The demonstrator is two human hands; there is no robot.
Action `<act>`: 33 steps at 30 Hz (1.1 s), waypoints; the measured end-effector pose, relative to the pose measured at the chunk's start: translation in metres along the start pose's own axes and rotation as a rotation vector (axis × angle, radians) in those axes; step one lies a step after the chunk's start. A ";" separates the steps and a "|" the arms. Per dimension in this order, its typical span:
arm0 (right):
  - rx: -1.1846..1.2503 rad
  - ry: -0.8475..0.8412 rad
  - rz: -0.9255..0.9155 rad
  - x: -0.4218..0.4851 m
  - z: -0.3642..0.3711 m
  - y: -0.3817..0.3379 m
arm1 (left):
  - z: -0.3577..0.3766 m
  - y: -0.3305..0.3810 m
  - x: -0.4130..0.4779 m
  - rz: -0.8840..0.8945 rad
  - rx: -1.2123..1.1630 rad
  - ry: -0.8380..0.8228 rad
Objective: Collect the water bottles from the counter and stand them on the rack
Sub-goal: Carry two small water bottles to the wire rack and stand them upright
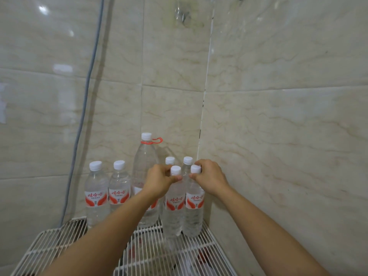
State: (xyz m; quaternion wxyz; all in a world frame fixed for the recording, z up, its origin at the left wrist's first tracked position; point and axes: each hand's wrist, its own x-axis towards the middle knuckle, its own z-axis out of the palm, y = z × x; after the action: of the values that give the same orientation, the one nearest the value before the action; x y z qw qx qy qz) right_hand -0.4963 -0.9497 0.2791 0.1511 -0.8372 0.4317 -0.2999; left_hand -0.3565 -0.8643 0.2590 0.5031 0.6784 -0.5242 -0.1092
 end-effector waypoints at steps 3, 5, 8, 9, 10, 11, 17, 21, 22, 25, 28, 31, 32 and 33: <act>-0.003 0.027 -0.006 -0.001 0.003 0.002 | 0.003 -0.003 0.004 0.008 -0.029 0.004; -0.003 0.031 0.001 -0.001 0.003 0.002 | 0.004 -0.007 0.006 0.007 -0.060 0.013; 0.001 0.003 0.021 0.001 0.002 0.002 | 0.006 -0.016 0.005 -0.005 -0.090 0.031; -0.002 -0.021 0.019 0.002 0.002 0.002 | 0.007 -0.019 0.004 0.001 -0.092 0.034; -0.006 -0.042 0.018 0.001 0.002 0.001 | 0.007 -0.021 0.002 0.011 -0.088 0.036; -0.005 -0.051 0.018 0.001 0.002 0.001 | 0.007 -0.023 0.001 0.021 -0.084 0.039; 0.100 0.005 -0.027 -0.010 0.004 0.003 | 0.021 -0.019 -0.022 0.075 -0.088 0.136; 0.087 0.013 -0.074 -0.014 0.005 0.007 | 0.024 -0.013 -0.029 0.080 -0.098 0.145; 0.060 0.007 -0.079 -0.014 0.003 0.007 | 0.021 -0.011 -0.030 0.070 -0.079 0.138; 0.015 0.063 -0.137 -0.012 0.003 0.004 | 0.009 -0.011 -0.036 -0.008 -0.027 0.161; 0.002 0.122 -0.191 -0.027 0.007 -0.016 | -0.013 -0.026 -0.061 -0.023 -0.005 0.198; 0.037 0.210 -0.294 -0.054 0.029 -0.043 | -0.046 -0.048 -0.098 -0.041 0.079 0.201; 0.046 0.192 -0.318 -0.064 0.040 -0.053 | -0.060 -0.055 -0.110 -0.050 0.113 0.206; 0.056 0.143 -0.330 -0.074 0.054 -0.064 | -0.074 -0.064 -0.123 -0.061 0.166 0.218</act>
State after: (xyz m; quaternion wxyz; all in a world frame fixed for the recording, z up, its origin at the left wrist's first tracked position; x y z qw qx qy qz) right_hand -0.4548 -0.8521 0.2424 0.0918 -0.8686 0.2898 -0.3913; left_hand -0.3202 -0.7244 0.1961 0.4956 0.7412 -0.4528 -0.0064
